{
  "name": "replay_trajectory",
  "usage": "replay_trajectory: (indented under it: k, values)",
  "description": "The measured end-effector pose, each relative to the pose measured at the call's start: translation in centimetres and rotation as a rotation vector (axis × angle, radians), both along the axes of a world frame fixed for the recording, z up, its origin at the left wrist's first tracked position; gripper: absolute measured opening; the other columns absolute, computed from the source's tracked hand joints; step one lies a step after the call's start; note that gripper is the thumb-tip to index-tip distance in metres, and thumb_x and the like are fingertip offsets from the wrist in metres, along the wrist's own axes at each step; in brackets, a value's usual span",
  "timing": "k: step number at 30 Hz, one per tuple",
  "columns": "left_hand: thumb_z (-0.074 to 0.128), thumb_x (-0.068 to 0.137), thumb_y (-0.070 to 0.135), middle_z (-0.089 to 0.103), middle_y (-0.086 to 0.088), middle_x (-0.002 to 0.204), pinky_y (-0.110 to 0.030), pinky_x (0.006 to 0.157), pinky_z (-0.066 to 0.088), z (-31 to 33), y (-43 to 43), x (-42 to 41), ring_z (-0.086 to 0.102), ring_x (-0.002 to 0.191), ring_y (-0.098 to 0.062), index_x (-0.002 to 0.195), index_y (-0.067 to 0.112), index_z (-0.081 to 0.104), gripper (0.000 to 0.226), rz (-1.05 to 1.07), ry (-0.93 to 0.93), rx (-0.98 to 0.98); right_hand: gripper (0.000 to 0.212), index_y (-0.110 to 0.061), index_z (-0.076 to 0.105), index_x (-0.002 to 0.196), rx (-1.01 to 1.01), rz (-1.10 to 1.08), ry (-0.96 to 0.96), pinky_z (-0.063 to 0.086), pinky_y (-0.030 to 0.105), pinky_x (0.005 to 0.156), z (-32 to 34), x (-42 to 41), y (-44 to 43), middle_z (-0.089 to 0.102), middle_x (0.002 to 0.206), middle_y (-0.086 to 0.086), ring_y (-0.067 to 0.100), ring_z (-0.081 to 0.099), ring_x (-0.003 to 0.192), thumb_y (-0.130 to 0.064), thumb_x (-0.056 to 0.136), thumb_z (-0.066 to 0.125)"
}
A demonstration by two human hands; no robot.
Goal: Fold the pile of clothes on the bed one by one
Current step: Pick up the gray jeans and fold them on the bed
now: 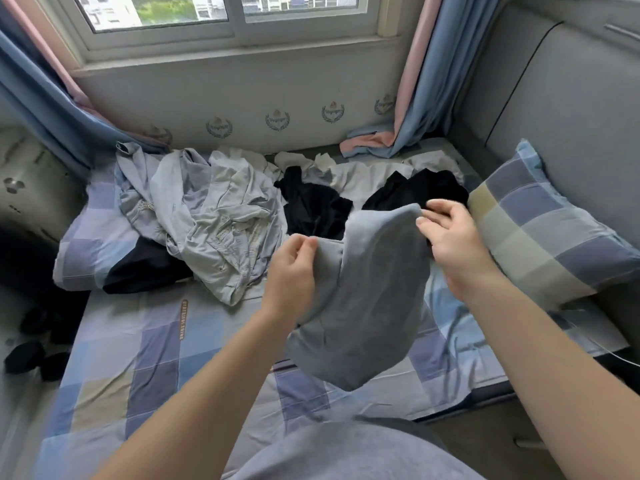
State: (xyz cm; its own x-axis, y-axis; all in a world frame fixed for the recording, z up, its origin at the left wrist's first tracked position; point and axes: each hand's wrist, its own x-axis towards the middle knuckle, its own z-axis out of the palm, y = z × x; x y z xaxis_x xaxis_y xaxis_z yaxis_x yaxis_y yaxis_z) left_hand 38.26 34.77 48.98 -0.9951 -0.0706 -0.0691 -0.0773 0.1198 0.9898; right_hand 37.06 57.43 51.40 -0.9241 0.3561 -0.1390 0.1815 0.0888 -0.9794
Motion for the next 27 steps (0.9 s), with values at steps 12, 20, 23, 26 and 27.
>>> replay_trajectory:
  k: [12, 20, 23, 26, 27]
  values:
    - [0.047, 0.106, 0.025, 0.064, -0.039, 0.098, -0.052, 0.081, 0.054, 3.4, -0.8, 0.0, 0.063, 0.085, -0.036, 0.100, -0.011, 0.060, 0.038, -0.013, -0.128, 0.293, 0.037, -0.026, 0.061, 0.120, -0.257, 0.491, -0.259, 0.052, 0.035, 0.091, -3.4, 4.7, -7.9, 0.070, 0.117, 0.001, 0.019, 0.068, 0.104, -0.053, 0.097, 0.056]
    - [0.046, 0.105, 0.009, 0.069, -0.010, 0.096, -0.032, 0.084, 0.056, 5.7, -4.8, -1.7, 0.066, 0.091, -0.020, 0.112, 0.001, 0.064, 0.021, -0.001, -0.128, 0.547, 0.009, -0.022, 0.071, 0.102, 0.083, 0.738, -0.213, 0.056, 0.037, 0.087, -3.9, 4.8, -10.1, 0.076, 0.098, -0.007, 0.009, 0.070, 0.094, -0.027, 0.097, 0.065]
    - [0.055, 0.101, 0.011, 0.073, -0.004, 0.101, -0.030, 0.079, 0.057, 5.0, -6.1, -2.4, 0.070, 0.089, -0.016, 0.127, 0.013, 0.057, 0.026, -0.012, -0.108, 0.616, 0.016, -0.012, 0.074, 0.095, -0.070, 0.619, -0.112, 0.058, 0.041, 0.082, -2.0, 3.4, -9.9, 0.077, 0.093, 0.006, 0.018, 0.073, 0.087, -0.022, 0.099, 0.062]
    - [0.074, 0.083, 0.036, 0.072, -0.003, 0.115, -0.040, 0.085, 0.057, 2.7, -6.4, -1.9, 0.068, 0.098, -0.021, 0.141, 0.024, 0.046, 0.065, -0.084, -0.261, 0.440, 0.044, 0.010, 0.066, 0.106, -0.217, 0.438, -0.073, 0.057, 0.044, 0.077, -0.2, 1.1, -8.8, 0.072, 0.098, 0.026, 0.032, 0.071, 0.087, -0.033, 0.096, 0.066]
    - [0.076, 0.080, 0.041, 0.071, -0.005, 0.118, -0.044, 0.091, 0.055, 1.5, -5.9, -1.1, 0.067, 0.100, -0.021, 0.139, 0.024, 0.051, 0.066, -0.169, -0.314, 0.321, 0.059, 0.017, 0.059, 0.110, -0.223, 0.391, -0.075, 0.055, 0.047, 0.077, -0.1, 0.4, -8.4, 0.068, 0.100, 0.033, 0.035, 0.068, 0.086, -0.039, 0.093, 0.068]
